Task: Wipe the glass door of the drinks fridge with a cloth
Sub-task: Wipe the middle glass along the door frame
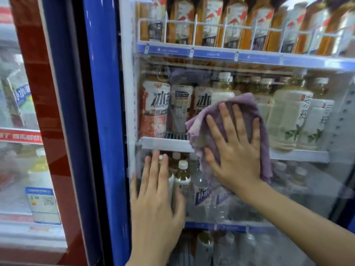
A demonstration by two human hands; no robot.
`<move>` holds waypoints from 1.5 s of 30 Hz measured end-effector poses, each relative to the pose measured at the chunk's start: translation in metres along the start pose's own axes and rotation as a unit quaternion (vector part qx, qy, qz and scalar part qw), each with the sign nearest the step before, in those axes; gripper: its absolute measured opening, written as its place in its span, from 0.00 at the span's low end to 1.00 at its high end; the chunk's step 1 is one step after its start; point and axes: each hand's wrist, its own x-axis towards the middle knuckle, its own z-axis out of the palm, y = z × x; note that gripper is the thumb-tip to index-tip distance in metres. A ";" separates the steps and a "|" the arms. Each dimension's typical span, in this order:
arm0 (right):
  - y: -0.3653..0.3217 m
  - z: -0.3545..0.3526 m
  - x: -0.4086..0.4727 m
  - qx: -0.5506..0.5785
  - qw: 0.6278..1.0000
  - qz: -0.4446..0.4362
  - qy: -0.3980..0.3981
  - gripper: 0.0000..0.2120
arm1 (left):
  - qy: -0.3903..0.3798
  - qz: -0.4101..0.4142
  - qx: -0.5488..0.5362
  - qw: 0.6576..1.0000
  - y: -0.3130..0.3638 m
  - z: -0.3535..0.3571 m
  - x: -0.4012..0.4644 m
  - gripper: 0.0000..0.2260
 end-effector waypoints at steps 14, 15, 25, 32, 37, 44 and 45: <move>-0.054 0.023 -0.116 0.032 0.987 -0.125 -0.095 0.40 | -0.007 -0.046 -0.031 0.998 -0.013 -0.011 0.006 0.35; -0.051 0.021 -0.107 0.030 0.986 -0.137 -0.090 0.40 | -0.004 -0.043 -0.039 0.998 -0.013 -0.013 0.006 0.34; -0.056 0.001 0.026 0.033 0.999 0.024 -0.004 0.34 | 0.062 -0.023 -0.033 0.997 -0.035 -0.028 0.002 0.32; -0.103 0.028 -0.069 0.052 0.990 -0.110 -0.066 0.35 | 0.061 -0.076 0.026 0.995 -0.060 -0.035 -0.003 0.33; -0.106 0.034 -0.096 0.046 0.981 -0.160 -0.102 0.36 | 0.069 -0.092 0.045 0.992 -0.067 -0.038 -0.004 0.33; -0.102 0.015 0.010 0.053 0.996 -0.064 -0.029 0.33 | 0.078 -0.098 0.065 0.990 -0.080 -0.040 -0.006 0.33; -0.104 0.011 0.033 0.056 0.997 -0.042 -0.011 0.33 | 0.084 -0.097 0.066 0.990 -0.082 -0.040 -0.006 0.33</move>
